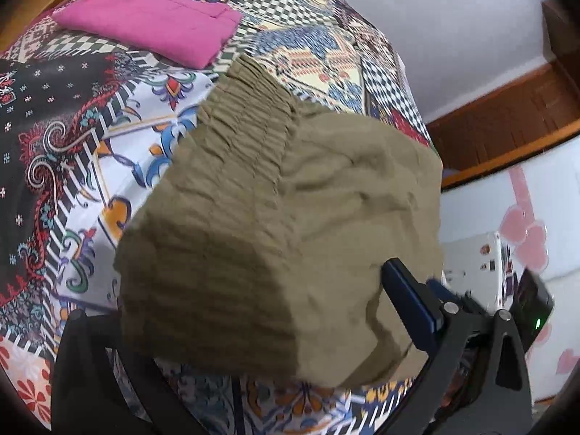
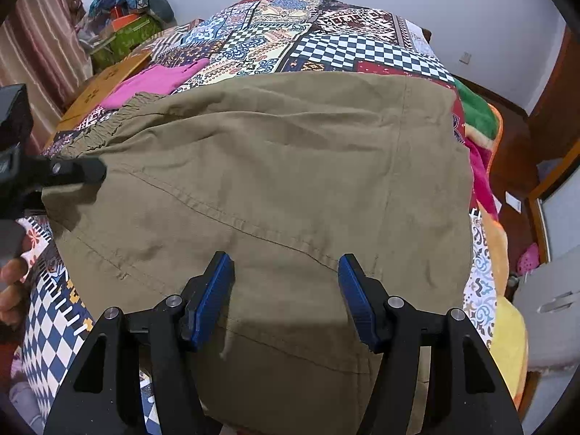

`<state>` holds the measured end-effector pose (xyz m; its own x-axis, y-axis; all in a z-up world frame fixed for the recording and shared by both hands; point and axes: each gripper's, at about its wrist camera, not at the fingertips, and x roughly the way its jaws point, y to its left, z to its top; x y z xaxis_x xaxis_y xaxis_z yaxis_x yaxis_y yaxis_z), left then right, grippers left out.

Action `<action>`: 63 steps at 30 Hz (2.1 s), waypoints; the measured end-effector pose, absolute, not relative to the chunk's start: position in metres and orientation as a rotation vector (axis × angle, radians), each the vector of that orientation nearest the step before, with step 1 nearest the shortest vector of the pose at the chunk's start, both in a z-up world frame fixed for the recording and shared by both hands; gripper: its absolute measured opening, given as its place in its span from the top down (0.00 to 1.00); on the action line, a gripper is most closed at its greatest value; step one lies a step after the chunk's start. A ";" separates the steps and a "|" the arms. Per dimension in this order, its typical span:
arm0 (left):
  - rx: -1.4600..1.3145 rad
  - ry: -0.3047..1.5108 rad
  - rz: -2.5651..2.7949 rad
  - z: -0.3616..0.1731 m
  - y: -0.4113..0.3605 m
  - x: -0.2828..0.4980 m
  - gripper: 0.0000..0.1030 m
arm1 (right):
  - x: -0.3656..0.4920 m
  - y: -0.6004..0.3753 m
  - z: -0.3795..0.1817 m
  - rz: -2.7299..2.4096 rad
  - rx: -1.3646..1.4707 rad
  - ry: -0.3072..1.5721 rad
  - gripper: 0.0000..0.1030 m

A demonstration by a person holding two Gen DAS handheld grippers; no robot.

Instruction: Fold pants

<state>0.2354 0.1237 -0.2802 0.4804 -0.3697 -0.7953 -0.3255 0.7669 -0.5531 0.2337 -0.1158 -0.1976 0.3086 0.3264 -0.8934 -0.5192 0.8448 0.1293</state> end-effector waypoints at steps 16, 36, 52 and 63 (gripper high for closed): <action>-0.567 1.008 0.022 -0.252 0.121 0.216 0.63 | 0.233 -0.113 -0.189 0.557 -0.226 1.127 0.44; -0.377 0.869 0.223 -0.211 0.138 0.099 0.65 | 0.226 0.038 -0.161 0.826 -0.304 1.128 0.44; -0.242 0.800 0.241 -0.185 0.121 0.101 0.67 | 0.194 0.019 -0.134 0.850 -0.363 1.067 0.44; -0.170 0.735 0.140 -0.149 0.077 0.117 0.69 | 0.175 0.002 -0.178 0.863 -0.387 1.169 0.42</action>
